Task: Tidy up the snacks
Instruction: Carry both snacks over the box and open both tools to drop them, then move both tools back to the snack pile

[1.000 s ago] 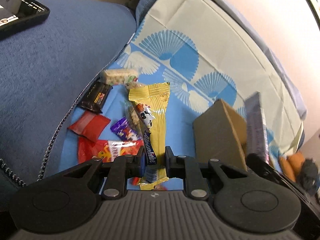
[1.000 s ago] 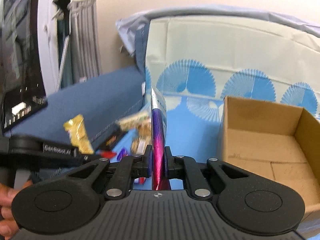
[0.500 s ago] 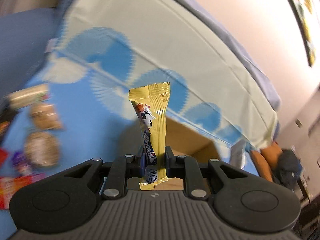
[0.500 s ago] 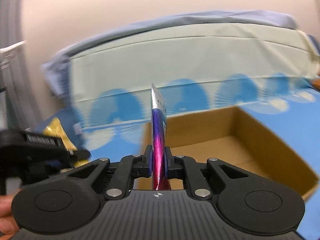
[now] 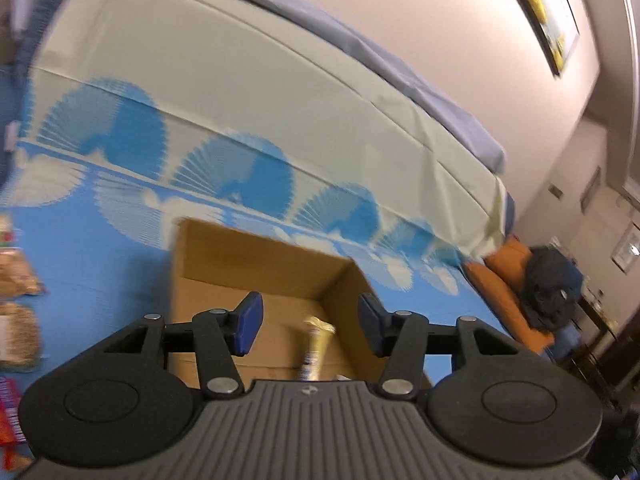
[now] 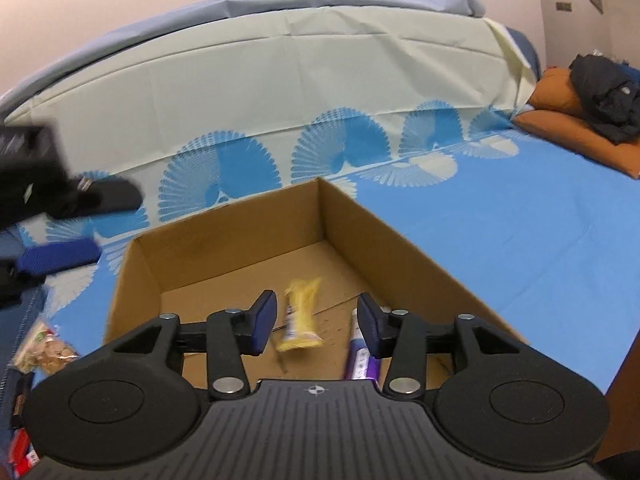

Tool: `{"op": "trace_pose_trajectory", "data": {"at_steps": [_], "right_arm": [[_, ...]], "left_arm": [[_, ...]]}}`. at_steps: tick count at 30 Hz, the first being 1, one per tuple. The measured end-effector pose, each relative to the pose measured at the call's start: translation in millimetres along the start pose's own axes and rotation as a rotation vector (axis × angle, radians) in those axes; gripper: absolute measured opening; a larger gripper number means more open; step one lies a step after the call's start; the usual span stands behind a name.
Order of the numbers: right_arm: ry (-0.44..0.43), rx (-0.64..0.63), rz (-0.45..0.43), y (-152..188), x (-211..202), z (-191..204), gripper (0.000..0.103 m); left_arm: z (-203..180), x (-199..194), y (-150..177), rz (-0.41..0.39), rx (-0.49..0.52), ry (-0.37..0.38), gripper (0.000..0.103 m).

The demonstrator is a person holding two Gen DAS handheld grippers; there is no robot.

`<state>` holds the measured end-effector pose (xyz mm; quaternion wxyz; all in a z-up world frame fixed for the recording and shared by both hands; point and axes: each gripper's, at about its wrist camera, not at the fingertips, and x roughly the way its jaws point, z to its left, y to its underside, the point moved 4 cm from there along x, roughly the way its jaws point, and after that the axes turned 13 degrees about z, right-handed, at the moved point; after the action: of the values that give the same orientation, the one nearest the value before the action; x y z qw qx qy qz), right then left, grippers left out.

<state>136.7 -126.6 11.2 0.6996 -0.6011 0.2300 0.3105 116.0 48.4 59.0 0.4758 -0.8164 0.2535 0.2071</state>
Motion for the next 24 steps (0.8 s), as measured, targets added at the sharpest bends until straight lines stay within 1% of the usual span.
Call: {"op": "trace_pose_trajectory", "data": {"at_steps": [2,4,11,15,18,19,21,22,23,24], "right_arm": [[-0.016,-0.013,0.004,0.0,-1.6,4.4,0.047],[-0.028,-0.017,0.011,-1.1,-4.5,5.7,0.047],[-0.023,-0.032,0.013,-2.0,-12.2,15.4,0.047],[-0.017,-0.038,0.012,1.0,-15.9,20.1,0.047],[-0.011,-0.047,0.007,2.5,-19.0,23.4,0.048],[-0.008,-0.052,0.002,2.6,-20.1,24.1,0.048],[0.001,-0.062,-0.004,3.5,-21.3,25.1,0.048],[0.002,-0.062,-0.004,4.2,-21.5,25.2,0.048],[0.001,-0.064,-0.006,5.1,-21.9,25.0,0.048],[0.001,-0.068,-0.008,6.3,-22.3,25.7,0.048]], "left_arm": [[13.3,-19.8,1.5,-0.040,-0.018,-0.021,0.058],[24.1,-34.0,2.4,-0.060,-0.020,-0.042,0.058],[52.6,-74.3,12.2,-0.070,-0.001,-0.108,0.058],[68.5,-94.2,19.5,-0.064,0.000,-0.101,0.058],[83.4,-105.7,23.8,-0.040,-0.005,-0.101,0.056],[88.2,-109.3,25.2,-0.032,0.001,-0.110,0.053],[98.7,-117.8,28.2,-0.040,0.019,-0.170,0.031],[106.4,-120.6,29.6,-0.034,0.021,-0.189,0.024],[116.5,-122.3,30.9,-0.024,0.016,-0.195,0.012],[126.6,-123.7,32.9,-0.018,0.009,-0.206,0.008]]}}
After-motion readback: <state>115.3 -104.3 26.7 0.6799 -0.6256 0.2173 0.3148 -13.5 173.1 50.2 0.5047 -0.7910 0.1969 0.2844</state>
